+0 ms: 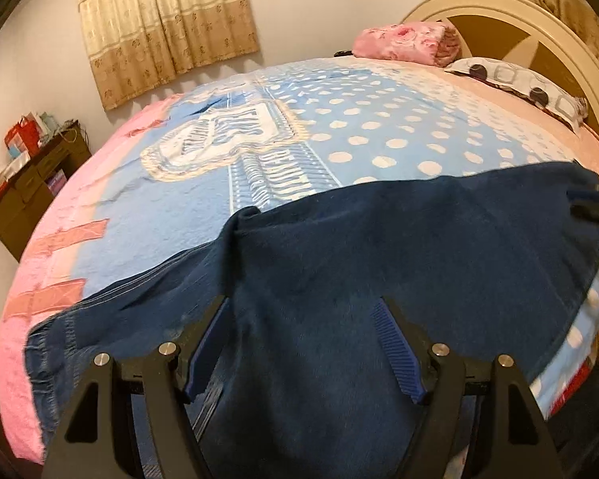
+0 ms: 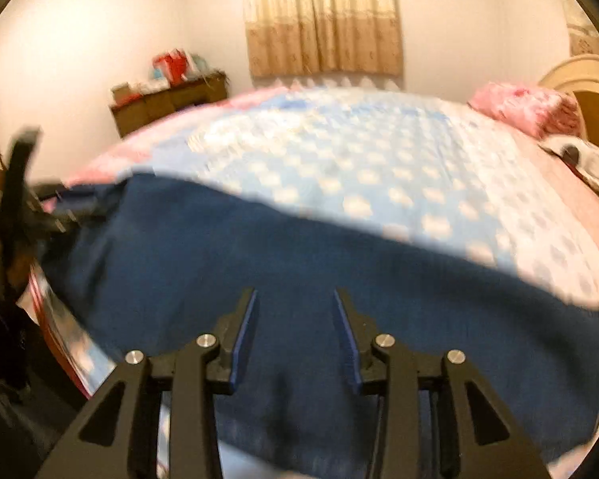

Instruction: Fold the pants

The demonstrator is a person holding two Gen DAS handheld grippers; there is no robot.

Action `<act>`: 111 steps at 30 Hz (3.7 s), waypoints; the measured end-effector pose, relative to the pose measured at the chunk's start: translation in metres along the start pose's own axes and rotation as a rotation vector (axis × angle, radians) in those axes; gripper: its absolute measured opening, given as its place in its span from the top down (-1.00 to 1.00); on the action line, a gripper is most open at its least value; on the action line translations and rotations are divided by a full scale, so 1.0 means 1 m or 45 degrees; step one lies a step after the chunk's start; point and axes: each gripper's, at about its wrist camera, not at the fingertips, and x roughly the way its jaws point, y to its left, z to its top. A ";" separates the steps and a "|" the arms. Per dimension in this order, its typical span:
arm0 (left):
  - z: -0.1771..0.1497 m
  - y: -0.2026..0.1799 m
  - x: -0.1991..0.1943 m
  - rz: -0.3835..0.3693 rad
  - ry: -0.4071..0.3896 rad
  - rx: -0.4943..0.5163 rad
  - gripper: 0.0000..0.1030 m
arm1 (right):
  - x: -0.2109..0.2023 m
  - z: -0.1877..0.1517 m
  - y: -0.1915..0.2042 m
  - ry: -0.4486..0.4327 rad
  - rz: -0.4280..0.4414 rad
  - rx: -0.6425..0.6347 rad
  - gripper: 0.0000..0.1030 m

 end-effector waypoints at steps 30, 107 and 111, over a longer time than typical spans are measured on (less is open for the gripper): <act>-0.048 0.010 0.010 -0.021 0.057 -0.010 -0.45 | 0.245 0.140 0.143 0.488 0.596 -0.046 0.95; 0.013 -0.170 -0.059 -0.731 -0.060 0.440 0.95 | -0.223 -0.155 -0.300 -0.285 -0.239 1.139 -0.13; 0.028 -0.181 -0.042 -0.703 -0.042 0.421 0.95 | -0.186 -0.142 -0.344 -0.113 -0.029 1.189 0.19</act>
